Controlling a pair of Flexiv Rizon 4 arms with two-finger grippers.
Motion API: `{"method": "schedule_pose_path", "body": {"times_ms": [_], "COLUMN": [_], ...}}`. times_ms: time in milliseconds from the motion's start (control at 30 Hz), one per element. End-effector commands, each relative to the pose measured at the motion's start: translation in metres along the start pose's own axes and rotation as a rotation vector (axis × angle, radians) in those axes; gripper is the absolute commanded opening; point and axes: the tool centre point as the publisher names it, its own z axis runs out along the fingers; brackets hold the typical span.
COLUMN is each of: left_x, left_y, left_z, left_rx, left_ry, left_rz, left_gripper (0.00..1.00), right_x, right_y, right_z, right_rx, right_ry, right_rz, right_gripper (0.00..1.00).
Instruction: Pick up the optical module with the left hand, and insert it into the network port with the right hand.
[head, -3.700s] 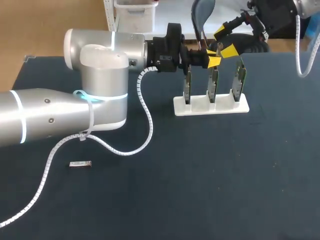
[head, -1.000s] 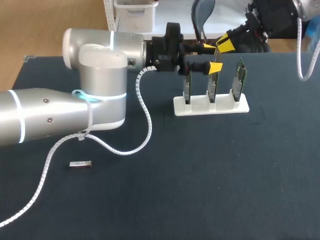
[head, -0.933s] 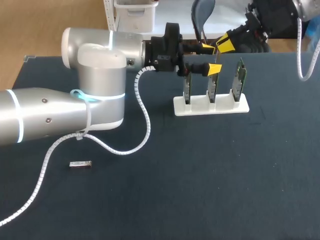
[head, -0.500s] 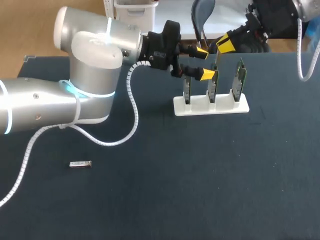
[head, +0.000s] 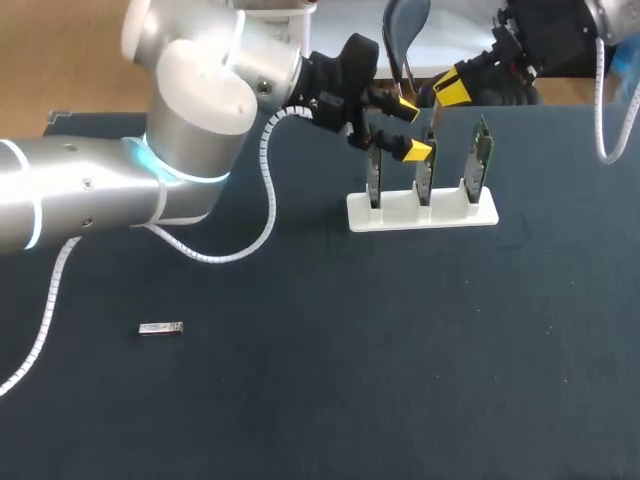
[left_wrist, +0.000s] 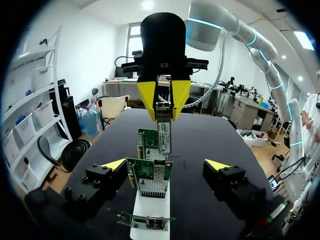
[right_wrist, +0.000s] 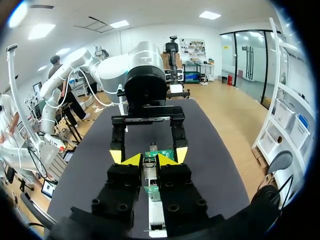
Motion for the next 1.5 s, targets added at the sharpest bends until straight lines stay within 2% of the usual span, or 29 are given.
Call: {"method": "schedule_pose_path", "body": {"times_ms": [33, 1133, 1500], "left_x": [-0.0008, 0.0007, 0.0008], "left_y": [0.001, -0.001, -0.0011], "left_z": [0.0002, 0.0004, 0.0006], "left_rx": [0.002, 0.01, 0.012], "left_ry": [0.022, 0.043, 0.045], "left_rz": [0.005, 0.002, -0.004], "left_gripper": [1.0, 1.0, 1.0], "right_x": [0.0006, 0.0004, 0.0017], "right_y": [0.0006, 0.0012, -0.0009], "right_z": [-0.0001, 0.0, 0.0014], "right_rx": [0.004, 0.007, 0.009], "right_ry": [-0.002, -0.01, 0.052], "right_rz": [0.0, -0.007, -0.059], "right_gripper": [0.0, 0.0, 0.0]}}
